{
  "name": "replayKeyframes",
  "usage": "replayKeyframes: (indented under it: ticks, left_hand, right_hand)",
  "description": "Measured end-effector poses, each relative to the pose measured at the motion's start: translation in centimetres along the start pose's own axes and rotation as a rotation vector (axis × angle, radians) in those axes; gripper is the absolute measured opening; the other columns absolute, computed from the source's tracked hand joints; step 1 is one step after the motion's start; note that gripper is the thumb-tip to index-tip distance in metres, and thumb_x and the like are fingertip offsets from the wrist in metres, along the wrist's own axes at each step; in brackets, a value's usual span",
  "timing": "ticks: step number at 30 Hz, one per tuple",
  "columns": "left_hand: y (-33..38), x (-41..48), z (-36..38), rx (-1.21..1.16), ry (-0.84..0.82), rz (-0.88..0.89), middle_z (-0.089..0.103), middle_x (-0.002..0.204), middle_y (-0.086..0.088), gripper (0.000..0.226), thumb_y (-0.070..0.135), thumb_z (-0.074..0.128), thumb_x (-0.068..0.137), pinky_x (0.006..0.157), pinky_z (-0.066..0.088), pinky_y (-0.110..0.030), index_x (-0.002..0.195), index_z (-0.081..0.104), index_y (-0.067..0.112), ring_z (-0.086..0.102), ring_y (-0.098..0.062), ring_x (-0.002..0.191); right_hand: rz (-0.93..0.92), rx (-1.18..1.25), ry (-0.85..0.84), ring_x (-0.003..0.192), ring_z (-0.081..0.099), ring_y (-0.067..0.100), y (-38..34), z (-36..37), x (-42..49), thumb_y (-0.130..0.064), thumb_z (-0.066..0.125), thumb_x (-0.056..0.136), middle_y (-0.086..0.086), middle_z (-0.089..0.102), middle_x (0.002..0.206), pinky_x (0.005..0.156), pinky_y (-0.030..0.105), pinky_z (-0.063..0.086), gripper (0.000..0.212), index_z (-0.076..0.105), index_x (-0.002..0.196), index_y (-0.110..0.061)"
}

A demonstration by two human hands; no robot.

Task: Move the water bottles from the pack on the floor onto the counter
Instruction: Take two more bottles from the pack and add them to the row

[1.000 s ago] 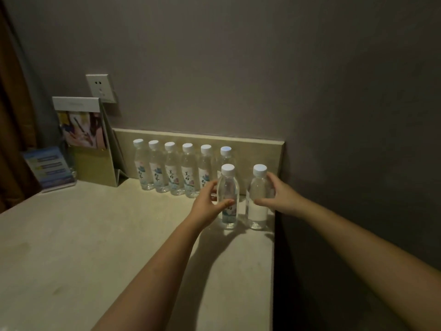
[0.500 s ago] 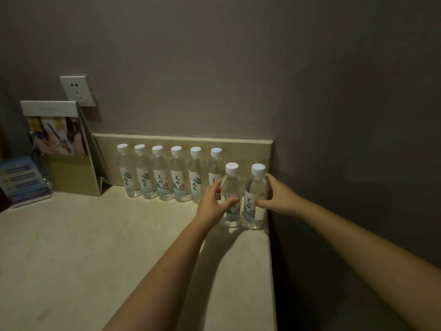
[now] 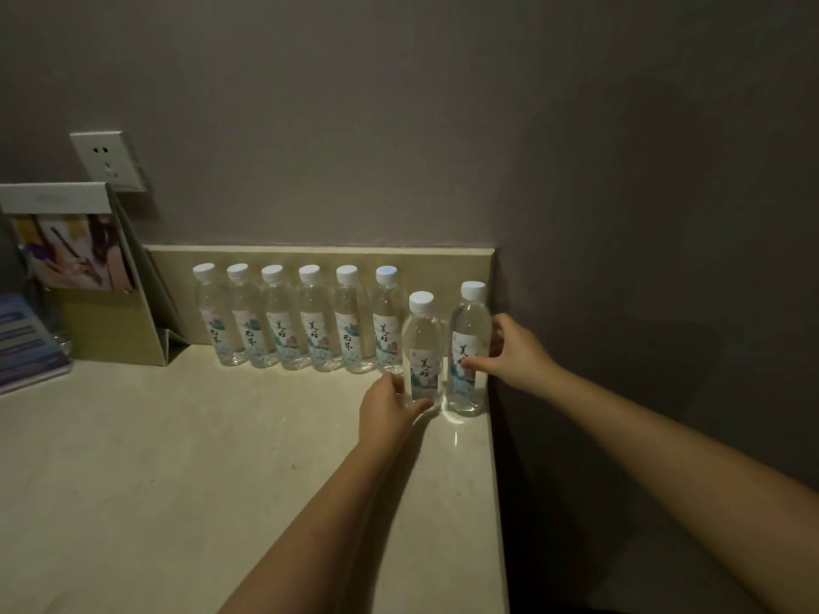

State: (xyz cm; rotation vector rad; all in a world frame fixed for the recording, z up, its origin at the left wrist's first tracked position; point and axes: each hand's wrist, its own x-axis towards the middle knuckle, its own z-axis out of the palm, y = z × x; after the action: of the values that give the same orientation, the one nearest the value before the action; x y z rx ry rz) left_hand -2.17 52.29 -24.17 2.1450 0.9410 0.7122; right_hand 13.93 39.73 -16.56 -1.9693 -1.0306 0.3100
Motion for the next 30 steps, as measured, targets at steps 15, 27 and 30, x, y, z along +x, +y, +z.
replayKeyframes:
  ticks: [15, 27, 30]
  left_hand:
    - [1.4, 2.3, 2.9, -0.099, 0.157, -0.151, 0.070, 0.104, -0.004, 0.042, 0.029, 0.079, 0.075, 0.082, 0.049, -0.033, 0.109, 0.063, 0.011, 0.064, -0.021, 0.096]
    - [1.6, 3.9, 3.5, 0.033, 0.222, -0.165, 0.070, 0.077, -0.004, 0.030, 0.043, 0.073, 0.077, 0.076, 0.051, -0.040, 0.082, 0.071, 0.013, 0.064, -0.025, 0.078]
    - [1.6, 4.4, 3.6, 0.078, 0.225, -0.166, 0.071, 0.080, -0.005, 0.032, 0.045, 0.070, 0.078, 0.078, 0.050, -0.041, 0.084, 0.072, 0.013, 0.064, -0.027, 0.081]
  right_hand:
    - [-0.021, -0.078, 0.106, 0.120, 0.053, 0.022, 1.2, 0.9, 3.0, -0.023, 0.080, 0.074, 0.004, 0.050, 0.132, 0.096, 0.040, 0.049, 0.066, 0.046, 0.131, -0.017]
    - [-0.012, 0.056, 0.140, 0.122, 0.051, 0.019, 1.7, 1.6, 4.0, -0.018, 0.081, 0.073, 0.004, 0.049, 0.135, 0.099, 0.041, 0.049, 0.074, 0.039, 0.134, -0.016]
    - [-0.021, 0.040, 0.162, 0.122, 0.051, 0.019, 1.8, 2.0, 4.2, -0.019, 0.081, 0.073, 0.004, 0.048, 0.136, 0.099, 0.042, 0.049, 0.075, 0.038, 0.134, -0.016]
